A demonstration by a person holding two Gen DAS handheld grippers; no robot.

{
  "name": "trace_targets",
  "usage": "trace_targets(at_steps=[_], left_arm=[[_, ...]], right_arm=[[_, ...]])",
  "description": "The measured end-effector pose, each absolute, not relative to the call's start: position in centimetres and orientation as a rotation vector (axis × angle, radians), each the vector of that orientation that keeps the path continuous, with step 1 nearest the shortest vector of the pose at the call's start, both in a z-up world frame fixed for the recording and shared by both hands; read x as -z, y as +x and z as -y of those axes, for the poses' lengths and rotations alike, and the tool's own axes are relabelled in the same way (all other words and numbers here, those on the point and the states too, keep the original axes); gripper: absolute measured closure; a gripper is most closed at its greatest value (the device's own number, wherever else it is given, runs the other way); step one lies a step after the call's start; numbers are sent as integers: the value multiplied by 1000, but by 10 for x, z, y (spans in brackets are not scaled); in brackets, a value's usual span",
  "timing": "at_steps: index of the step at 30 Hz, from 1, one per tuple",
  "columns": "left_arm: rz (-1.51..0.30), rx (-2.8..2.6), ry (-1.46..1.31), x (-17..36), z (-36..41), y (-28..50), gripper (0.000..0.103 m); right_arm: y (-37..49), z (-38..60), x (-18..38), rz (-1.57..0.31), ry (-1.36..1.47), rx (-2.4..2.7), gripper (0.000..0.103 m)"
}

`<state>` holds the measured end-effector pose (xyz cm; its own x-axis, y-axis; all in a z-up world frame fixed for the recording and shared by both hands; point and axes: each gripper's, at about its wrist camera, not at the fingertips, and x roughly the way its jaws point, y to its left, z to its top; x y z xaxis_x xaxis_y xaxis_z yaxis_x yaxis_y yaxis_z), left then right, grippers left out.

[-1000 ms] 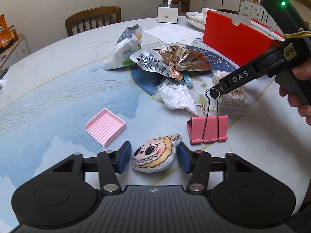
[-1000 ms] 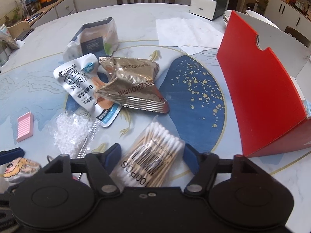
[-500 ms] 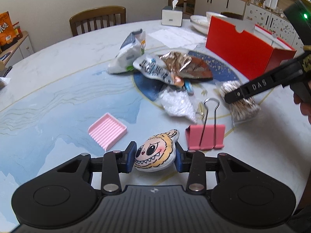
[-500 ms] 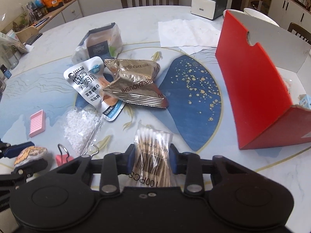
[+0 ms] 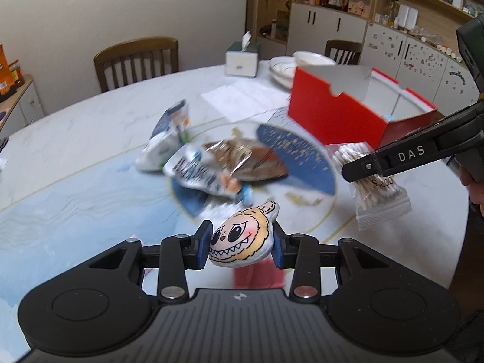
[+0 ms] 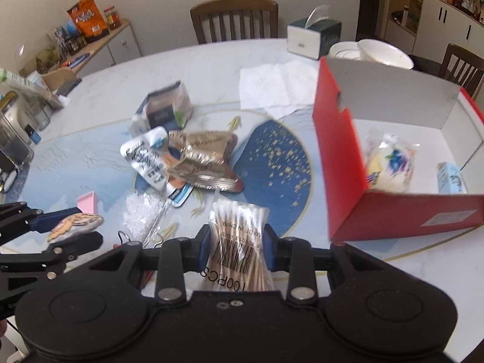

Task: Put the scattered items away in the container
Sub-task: 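Carry the cookie with the left gripper while the right carries the swabs into the box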

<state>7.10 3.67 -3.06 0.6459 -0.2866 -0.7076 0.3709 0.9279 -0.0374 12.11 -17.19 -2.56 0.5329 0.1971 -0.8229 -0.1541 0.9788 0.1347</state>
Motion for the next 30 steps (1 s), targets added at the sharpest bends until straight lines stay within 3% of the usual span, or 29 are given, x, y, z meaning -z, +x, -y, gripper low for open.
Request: trace_targets(at_steps=[30], left_arm=[[-678,484,183,-22,152,130,65]], right_arm=[[170,352,-27,-881,93,-201,70]])
